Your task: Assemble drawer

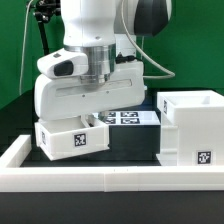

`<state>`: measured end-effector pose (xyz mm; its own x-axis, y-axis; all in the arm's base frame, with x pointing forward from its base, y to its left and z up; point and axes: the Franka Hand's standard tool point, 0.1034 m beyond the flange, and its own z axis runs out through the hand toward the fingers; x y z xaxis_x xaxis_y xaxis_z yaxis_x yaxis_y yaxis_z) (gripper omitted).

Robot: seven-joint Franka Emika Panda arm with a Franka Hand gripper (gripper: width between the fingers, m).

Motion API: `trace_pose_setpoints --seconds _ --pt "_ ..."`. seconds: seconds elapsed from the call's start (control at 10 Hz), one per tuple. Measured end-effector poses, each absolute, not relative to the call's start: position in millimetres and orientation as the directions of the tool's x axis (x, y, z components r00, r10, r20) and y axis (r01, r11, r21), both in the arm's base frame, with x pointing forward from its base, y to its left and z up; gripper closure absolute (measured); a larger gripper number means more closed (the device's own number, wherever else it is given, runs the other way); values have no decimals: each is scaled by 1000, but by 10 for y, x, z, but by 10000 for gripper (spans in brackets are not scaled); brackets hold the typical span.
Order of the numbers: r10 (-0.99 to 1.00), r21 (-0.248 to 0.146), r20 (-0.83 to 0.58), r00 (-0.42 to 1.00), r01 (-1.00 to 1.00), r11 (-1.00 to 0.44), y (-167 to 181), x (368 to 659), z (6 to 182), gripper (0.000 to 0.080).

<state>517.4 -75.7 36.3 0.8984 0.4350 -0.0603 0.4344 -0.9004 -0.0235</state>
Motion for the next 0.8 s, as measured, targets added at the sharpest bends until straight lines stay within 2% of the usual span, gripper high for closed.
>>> trace_pose_setpoints --seconds 0.2,0.4,0.8 --pt "693 -6 -75 717 695 -719 -700 5266 375 757" --pt "848 15 -95 522 852 -523 -634 5356 356 757" --pt "944 -5 -102 313 949 -315 -691 5350 360 757"
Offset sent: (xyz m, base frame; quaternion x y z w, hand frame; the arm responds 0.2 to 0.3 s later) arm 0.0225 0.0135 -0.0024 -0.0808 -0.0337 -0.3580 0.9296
